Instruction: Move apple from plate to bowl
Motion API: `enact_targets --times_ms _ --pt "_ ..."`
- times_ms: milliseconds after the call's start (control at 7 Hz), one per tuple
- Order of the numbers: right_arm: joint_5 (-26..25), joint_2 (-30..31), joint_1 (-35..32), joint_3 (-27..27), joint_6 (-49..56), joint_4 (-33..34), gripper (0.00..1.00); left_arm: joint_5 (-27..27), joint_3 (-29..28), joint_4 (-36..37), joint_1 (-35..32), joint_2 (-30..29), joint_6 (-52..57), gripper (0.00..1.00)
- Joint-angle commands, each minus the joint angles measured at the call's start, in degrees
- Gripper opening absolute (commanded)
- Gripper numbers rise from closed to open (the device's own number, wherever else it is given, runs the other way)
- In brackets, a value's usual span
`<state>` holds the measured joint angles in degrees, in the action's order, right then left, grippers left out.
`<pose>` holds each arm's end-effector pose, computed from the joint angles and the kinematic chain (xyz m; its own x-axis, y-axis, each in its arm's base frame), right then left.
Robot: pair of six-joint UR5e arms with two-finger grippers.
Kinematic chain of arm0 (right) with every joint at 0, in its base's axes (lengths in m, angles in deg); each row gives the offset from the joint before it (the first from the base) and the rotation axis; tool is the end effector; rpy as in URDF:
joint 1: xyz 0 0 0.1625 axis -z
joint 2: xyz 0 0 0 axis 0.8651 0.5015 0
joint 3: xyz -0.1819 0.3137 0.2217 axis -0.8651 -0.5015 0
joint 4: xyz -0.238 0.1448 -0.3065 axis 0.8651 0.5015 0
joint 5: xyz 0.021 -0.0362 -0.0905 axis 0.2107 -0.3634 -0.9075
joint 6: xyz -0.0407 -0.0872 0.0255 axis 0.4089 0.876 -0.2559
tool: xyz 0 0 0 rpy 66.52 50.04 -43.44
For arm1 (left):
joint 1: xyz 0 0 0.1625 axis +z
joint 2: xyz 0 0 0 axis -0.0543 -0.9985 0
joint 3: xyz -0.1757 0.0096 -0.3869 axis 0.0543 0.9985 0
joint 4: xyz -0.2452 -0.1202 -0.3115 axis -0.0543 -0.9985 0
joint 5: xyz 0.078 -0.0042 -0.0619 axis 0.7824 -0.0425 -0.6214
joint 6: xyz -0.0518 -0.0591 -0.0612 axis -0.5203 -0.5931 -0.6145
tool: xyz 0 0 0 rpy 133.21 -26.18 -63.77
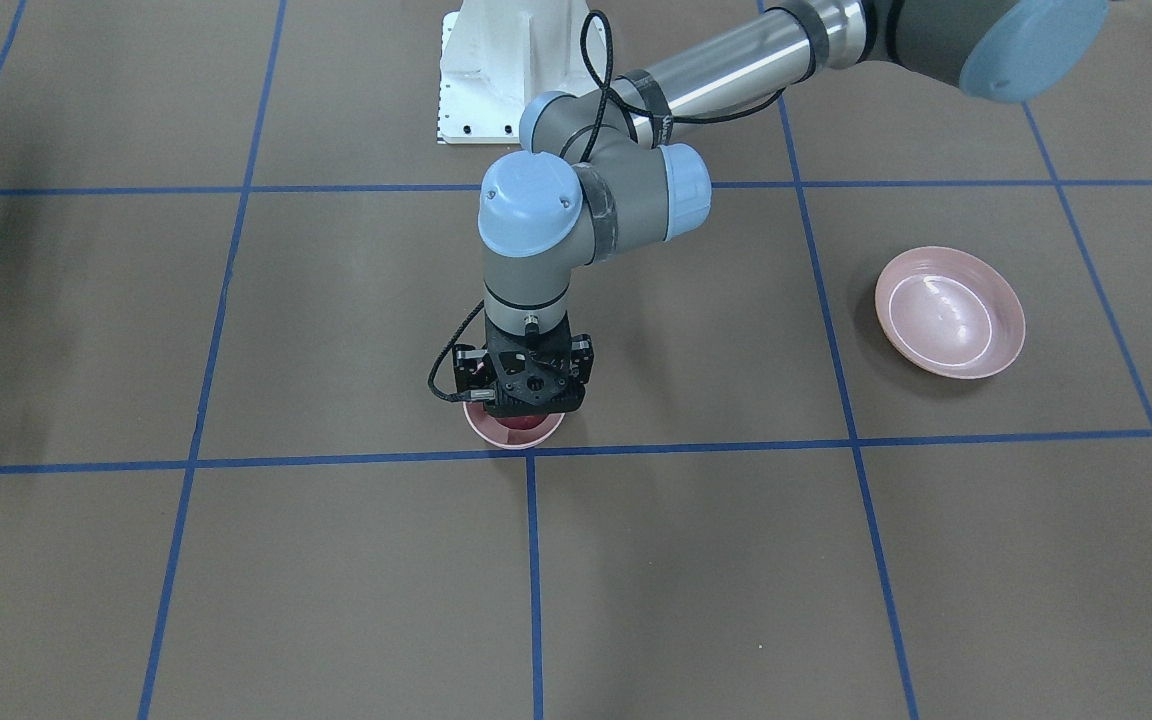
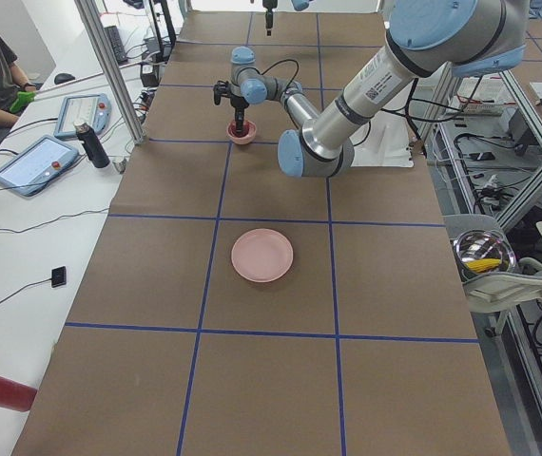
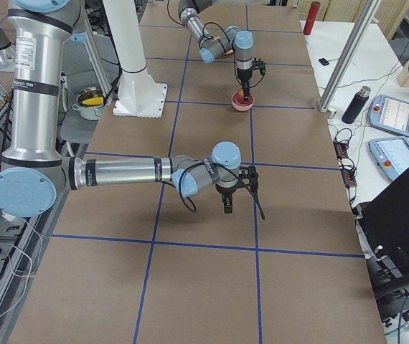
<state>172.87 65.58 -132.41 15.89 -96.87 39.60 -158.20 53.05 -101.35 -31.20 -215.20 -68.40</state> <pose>-0.0787 -0.4577 0.5928 0.6385 -0.1059 0.7623 0.0097 0.9915 0.1296 0.6208 -0.5506 0.1383 0.6371 -0.0845 -0.7662 0.1816 0.9824 0.0427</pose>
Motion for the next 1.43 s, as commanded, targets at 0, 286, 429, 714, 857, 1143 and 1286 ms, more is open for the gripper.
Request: enact_targets --times_ms 0,286,429,714,857,1143,1286 --pt "0.0 0.01 0.0 -0.04 0.0 -0.07 1.0 0.64 -0.71 -1.36 0.38 -0.03 -0.51 0.0" --pt "-0.08 -0.08 0.09 -0.04 -0.09 -0.07 1.0 0.82 -0.8 -1.28 0.56 -0.03 -0.6 0.61" --pt "0.0 -0.17 0.09 0.05 -0.26 -0.07 1.0 1.17 -0.72 -1.19 0.82 -0.03 -0.6 0.88" --pt "0.0 -0.26 0.09 0.05 -0.35 -0.07 1.0 3.02 -0.28 -1.28 1.53 0.15 -2.51 0.98" --pt "-0.08 -0.43 0.09 0.05 -0.44 -0.07 1.0 3.02 1.03 -0.67 1.44 0.23 -3.66 0.98" --pt "-0.08 -0.7 0.09 -0.13 -0.35 0.02 1.0 1.79 18.51 8.15 -0.3 10.54 1.03 0.98" --pt "-0.08 -0.52 0.0 -0.04 -0.35 0.02 1.0 -0.39 32.8 12.39 -2.41 21.4 10.56 0.98"
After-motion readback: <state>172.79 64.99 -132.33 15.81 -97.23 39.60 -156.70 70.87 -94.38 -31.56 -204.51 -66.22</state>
